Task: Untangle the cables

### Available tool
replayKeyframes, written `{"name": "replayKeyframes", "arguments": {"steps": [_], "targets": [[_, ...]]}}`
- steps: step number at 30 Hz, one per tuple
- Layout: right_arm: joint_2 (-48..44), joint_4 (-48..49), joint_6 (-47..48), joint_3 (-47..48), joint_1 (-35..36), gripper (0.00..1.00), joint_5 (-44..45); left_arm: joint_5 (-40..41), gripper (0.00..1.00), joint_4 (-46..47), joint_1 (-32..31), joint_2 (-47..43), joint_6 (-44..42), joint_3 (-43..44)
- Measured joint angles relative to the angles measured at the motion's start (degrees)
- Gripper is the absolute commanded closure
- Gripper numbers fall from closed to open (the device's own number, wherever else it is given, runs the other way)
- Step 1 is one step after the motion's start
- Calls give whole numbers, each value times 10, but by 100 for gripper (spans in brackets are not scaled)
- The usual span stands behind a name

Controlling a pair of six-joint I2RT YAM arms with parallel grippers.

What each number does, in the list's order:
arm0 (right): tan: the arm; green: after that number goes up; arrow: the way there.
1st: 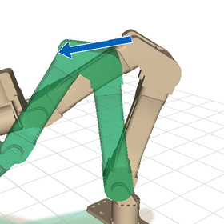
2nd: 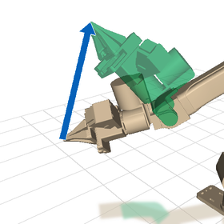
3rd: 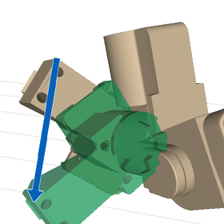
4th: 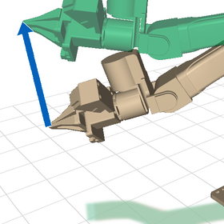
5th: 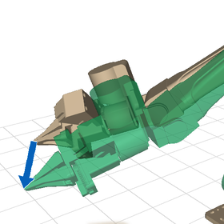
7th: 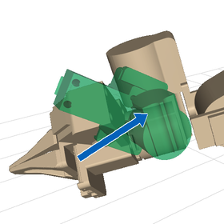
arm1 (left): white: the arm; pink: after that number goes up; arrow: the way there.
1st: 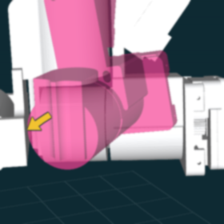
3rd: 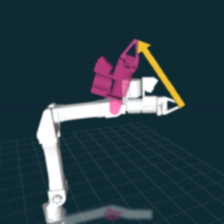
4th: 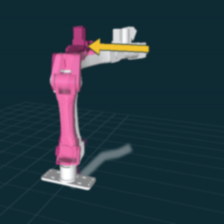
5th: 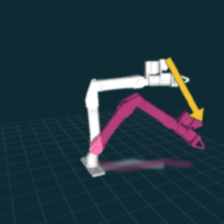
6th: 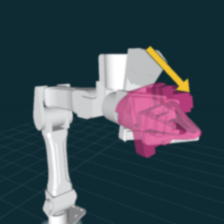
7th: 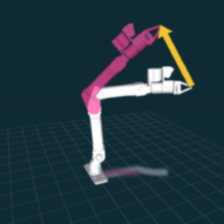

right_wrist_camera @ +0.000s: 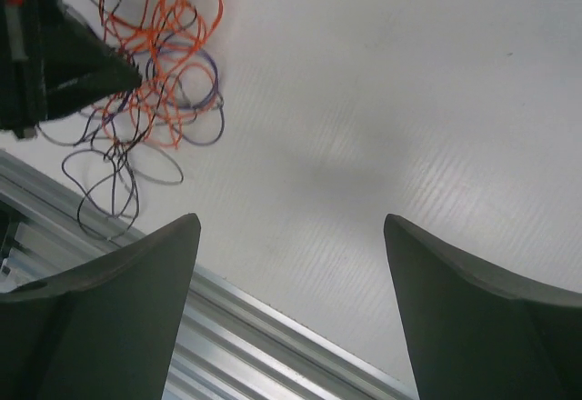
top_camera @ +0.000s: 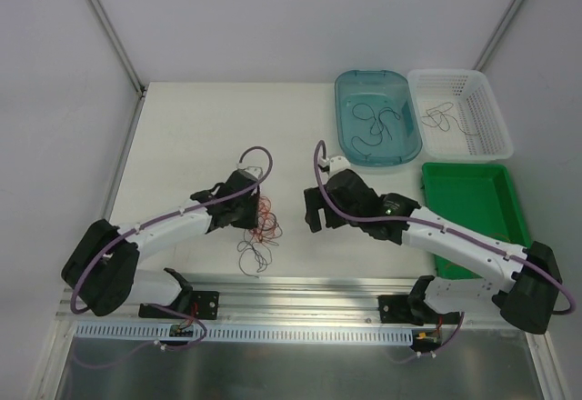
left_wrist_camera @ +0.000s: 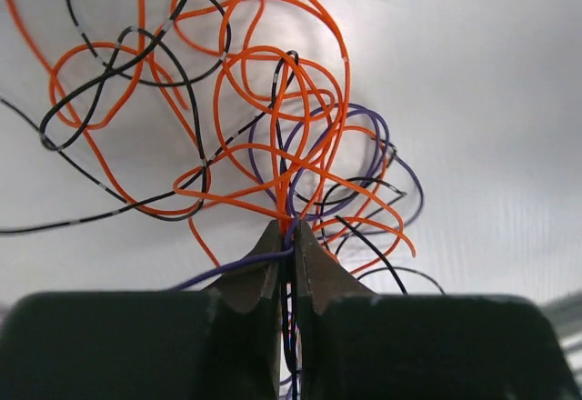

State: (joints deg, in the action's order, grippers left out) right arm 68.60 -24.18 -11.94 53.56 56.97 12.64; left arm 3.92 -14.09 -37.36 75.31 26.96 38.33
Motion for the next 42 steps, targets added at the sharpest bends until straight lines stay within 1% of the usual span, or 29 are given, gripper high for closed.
{"name": "replayKeyframes", "arguments": {"steps": [4, 8, 13, 17, 20, 24, 30, 35, 38, 39, 41, 42], "targets": [[-37, 13, 0, -27, -42, 18, -9, -65, 100, 4, -39, -45, -87, 0], [-47, 27, -1, -47, -78, 20, -43, -155, 100, 9, -50, -101, -147, -1], [-28, 64, -5, -48, -88, 20, -89, -237, 100, 14, -51, -149, -177, -16], [23, 118, 9, -48, -89, 20, -149, -275, 100, 11, -54, -158, -182, -26], [68, 161, 37, -49, -89, 23, -186, -289, 100, 10, -58, -160, -183, -26], [101, 208, 73, -49, -95, 30, -217, -302, 100, 10, -58, -173, -183, -26], [155, 268, 108, -49, -118, 34, -280, -308, 100, 10, -58, -177, -183, -26], [208, 287, 132, -49, -119, 37, -334, -310, 100, 10, -58, -177, -183, -27], [229, 296, 140, -49, -119, 43, -355, -310, 100, 10, -58, -177, -183, -27], [234, 299, 142, -49, -119, 47, -359, -310, 100, 10, -59, -177, -183, -27], [240, 307, 145, -49, -119, 52, -367, -310, 100, 10, -61, -177, -183, -27], [241, 311, 146, -49, -119, 59, -371, -310, 100, 10, -62, -177, -183, -27]]}}
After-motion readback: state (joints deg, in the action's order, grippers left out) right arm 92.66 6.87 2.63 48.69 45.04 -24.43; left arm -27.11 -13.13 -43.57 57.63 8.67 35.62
